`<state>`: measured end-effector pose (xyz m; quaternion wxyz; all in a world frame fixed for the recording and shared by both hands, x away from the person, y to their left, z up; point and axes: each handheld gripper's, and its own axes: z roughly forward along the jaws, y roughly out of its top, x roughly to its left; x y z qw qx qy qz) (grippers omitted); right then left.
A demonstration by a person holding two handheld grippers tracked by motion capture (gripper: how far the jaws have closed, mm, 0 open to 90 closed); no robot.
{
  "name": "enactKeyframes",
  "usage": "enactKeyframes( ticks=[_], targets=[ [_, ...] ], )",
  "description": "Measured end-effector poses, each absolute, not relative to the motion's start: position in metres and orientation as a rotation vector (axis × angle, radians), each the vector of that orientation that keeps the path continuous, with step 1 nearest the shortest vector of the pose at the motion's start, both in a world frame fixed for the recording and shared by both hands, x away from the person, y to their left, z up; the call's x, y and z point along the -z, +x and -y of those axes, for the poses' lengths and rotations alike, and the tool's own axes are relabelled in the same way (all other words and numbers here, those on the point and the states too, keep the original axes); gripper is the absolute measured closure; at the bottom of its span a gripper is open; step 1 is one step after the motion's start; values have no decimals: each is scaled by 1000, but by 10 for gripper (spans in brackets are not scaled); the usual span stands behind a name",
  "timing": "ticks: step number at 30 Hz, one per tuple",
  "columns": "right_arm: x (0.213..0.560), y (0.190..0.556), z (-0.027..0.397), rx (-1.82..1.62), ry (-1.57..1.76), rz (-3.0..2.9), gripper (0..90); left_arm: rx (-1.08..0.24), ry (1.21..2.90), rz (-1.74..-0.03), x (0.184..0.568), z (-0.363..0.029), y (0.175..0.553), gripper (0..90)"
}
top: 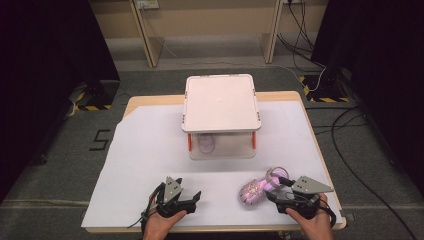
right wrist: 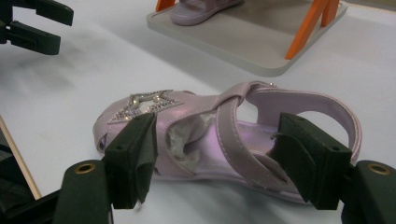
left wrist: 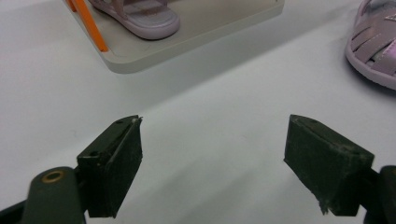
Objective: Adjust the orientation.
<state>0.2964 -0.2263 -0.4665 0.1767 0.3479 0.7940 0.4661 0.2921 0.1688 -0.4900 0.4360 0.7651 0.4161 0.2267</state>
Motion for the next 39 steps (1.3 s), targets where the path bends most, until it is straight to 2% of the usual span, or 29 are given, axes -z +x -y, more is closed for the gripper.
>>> enactKeyframes(
  ticks=[11,21,39],
  targets=[
    [461,281,223,-1338,1056,-2289,360,-565,1902,-1034,489,-169,292,191],
    [457,260,210,-1314,1113,-2318,281,-566,1896,-1030,489,-170,291,192],
    [436,258,226,-1386,1029,-2213,279,-561,1900,-1032,488,-172,290,192]
  ],
)
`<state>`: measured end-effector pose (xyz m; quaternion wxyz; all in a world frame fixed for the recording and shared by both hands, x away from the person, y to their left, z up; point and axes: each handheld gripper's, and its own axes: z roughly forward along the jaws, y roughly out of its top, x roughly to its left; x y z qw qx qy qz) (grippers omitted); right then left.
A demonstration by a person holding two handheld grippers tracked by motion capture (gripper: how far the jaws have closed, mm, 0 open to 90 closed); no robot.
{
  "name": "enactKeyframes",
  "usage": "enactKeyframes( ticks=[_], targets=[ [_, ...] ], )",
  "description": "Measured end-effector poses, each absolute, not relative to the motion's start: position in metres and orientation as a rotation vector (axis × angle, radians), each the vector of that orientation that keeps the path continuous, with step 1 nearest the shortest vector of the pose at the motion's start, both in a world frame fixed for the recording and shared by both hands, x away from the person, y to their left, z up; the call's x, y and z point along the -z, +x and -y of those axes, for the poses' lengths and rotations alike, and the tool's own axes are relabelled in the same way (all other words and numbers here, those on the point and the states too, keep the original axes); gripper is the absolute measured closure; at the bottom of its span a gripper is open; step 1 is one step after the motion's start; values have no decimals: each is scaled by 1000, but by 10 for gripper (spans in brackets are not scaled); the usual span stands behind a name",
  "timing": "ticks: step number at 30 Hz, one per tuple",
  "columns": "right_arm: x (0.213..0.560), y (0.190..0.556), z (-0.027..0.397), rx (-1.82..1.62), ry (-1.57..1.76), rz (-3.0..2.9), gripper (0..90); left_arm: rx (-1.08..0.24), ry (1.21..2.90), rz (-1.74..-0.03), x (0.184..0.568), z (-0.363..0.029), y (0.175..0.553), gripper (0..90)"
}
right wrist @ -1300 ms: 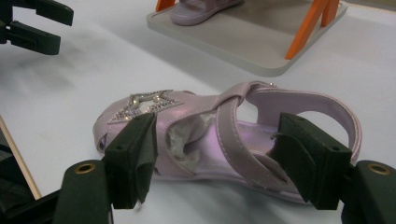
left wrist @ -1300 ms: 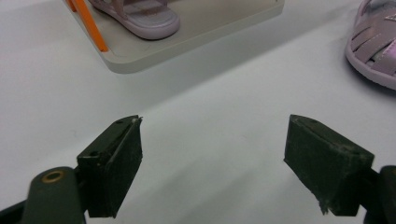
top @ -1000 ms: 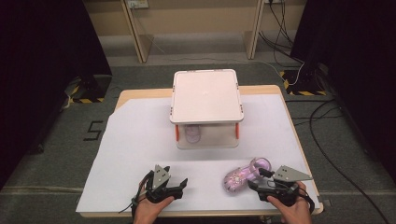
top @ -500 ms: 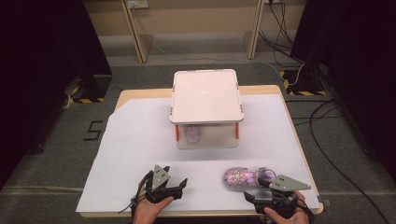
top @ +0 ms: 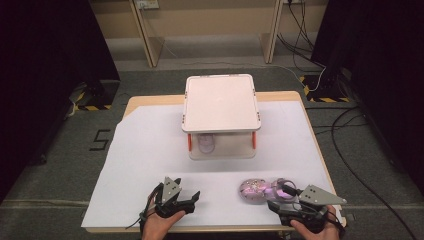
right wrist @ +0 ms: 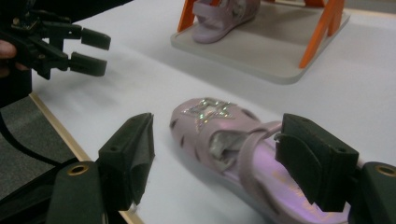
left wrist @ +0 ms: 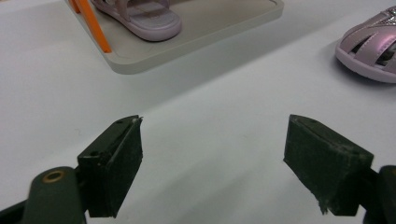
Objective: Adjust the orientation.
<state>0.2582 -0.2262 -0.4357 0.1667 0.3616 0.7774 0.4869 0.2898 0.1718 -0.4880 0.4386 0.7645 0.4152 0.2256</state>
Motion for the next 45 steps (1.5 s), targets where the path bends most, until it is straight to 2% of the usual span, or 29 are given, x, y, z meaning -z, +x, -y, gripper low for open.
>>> enactKeyframes(
  ticks=[11,17,30,37,45],
  targets=[
    [429,284,252,-1345,961,-2177,360,-568,1890,-1044,487,-180,288,191],
    [437,300,260,-1285,952,-2217,408,-570,1890,-1060,488,-185,288,191],
    [450,315,264,-1205,978,-2313,425,-576,1877,-1083,487,-196,288,191],
    [462,305,267,-1282,1278,-2357,409,-572,1870,-1086,488,-197,289,192],
    [456,274,261,-1260,1407,-2332,309,-564,1872,-1082,487,-196,288,192]
  ],
)
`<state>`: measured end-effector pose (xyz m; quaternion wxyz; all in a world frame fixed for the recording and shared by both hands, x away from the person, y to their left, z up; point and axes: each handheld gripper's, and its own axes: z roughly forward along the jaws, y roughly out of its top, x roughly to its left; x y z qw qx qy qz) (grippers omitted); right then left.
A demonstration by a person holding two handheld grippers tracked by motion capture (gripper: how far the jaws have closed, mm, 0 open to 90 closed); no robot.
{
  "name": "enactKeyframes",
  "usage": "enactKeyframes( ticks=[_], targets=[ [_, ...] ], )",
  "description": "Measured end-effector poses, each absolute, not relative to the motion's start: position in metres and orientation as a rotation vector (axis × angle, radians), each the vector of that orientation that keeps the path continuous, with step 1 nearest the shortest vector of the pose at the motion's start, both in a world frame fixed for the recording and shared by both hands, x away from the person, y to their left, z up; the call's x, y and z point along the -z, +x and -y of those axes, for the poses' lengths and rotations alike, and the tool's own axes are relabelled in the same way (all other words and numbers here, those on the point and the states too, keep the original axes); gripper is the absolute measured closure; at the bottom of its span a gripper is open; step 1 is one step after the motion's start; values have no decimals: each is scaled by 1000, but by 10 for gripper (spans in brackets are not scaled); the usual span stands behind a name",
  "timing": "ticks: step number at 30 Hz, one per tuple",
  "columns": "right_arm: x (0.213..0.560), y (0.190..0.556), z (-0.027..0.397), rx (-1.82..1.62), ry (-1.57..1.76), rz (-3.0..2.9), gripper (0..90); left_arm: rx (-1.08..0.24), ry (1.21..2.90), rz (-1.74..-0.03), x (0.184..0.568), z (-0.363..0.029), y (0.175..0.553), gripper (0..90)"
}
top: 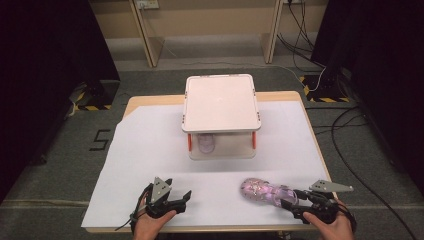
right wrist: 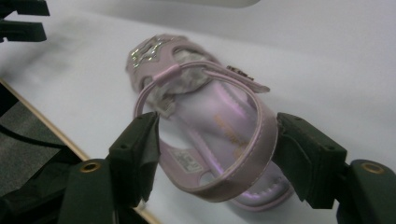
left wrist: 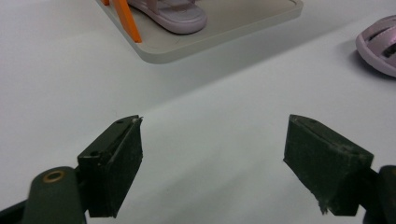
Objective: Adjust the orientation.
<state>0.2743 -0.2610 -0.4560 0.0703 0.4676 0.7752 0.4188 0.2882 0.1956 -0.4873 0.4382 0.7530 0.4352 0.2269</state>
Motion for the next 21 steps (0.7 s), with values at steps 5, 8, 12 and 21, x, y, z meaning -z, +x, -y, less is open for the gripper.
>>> enactKeyframes(
  ticks=[5,8,12,21],
  targets=[
    [457,257,253,-1192,1383,-2362,283,-557,1872,-1077,488,-195,288,192],
    [457,254,250,-1170,1380,-2350,281,-554,1866,-1081,488,-195,288,192],
    [456,251,248,-1170,1390,-2351,266,-553,1869,-1086,488,-196,288,192],
    [450,239,243,-1217,1388,-2351,239,-567,1858,-1085,488,-199,284,192]
  ],
)
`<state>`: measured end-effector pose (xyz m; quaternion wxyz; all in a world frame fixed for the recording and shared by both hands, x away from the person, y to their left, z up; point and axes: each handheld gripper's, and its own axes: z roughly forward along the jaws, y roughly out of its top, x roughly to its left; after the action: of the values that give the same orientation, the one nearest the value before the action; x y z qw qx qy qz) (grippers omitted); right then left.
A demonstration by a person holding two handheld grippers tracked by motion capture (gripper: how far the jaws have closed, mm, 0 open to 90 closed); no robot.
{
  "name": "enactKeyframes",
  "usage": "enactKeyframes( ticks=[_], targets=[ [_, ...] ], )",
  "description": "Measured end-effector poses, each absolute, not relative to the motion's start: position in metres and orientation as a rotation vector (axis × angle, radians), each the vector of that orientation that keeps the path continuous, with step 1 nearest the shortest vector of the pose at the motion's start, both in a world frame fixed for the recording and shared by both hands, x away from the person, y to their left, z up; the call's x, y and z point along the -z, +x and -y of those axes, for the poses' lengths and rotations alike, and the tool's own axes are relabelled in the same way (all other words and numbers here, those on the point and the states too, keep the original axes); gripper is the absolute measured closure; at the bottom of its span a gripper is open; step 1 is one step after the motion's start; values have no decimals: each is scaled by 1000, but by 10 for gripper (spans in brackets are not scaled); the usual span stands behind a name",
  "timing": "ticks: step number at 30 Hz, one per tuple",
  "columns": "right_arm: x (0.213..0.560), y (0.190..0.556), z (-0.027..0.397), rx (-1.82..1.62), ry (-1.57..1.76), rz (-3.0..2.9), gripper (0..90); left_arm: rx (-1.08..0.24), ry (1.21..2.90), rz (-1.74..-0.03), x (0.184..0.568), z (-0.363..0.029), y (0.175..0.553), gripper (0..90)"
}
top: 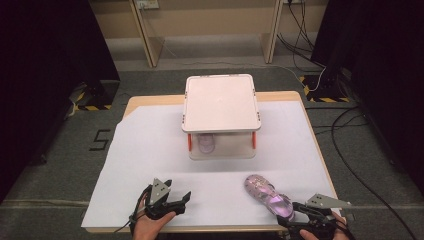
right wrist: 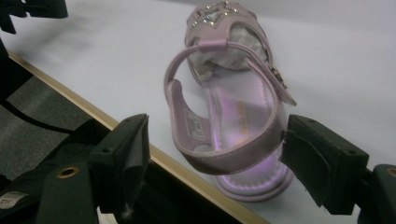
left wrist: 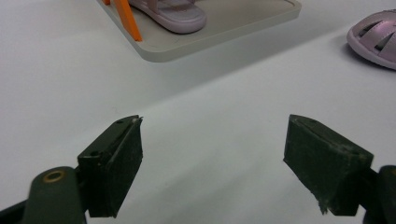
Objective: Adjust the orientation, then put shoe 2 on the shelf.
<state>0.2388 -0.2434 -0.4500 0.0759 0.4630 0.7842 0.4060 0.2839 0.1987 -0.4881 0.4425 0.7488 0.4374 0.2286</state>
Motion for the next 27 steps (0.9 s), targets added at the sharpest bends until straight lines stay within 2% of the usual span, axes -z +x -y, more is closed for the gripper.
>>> enactKeyframes(
  ticks=[6,14,17,20,27],
  targets=[
    [450,234,240,-1241,1397,-2338,196,-567,1855,-1089,488,-200,283,192],
    [449,225,235,-1265,1398,-2322,192,-569,1856,-1090,488,-200,283,192],
    [449,223,235,-1277,1397,-2315,196,-567,1855,-1089,489,-199,283,192],
    [446,223,237,-1250,1346,-2301,238,-569,1858,-1089,488,-200,283,192],
    [441,220,237,-1274,1226,-2270,245,-570,1857,-1081,487,-198,285,192]
  ],
)
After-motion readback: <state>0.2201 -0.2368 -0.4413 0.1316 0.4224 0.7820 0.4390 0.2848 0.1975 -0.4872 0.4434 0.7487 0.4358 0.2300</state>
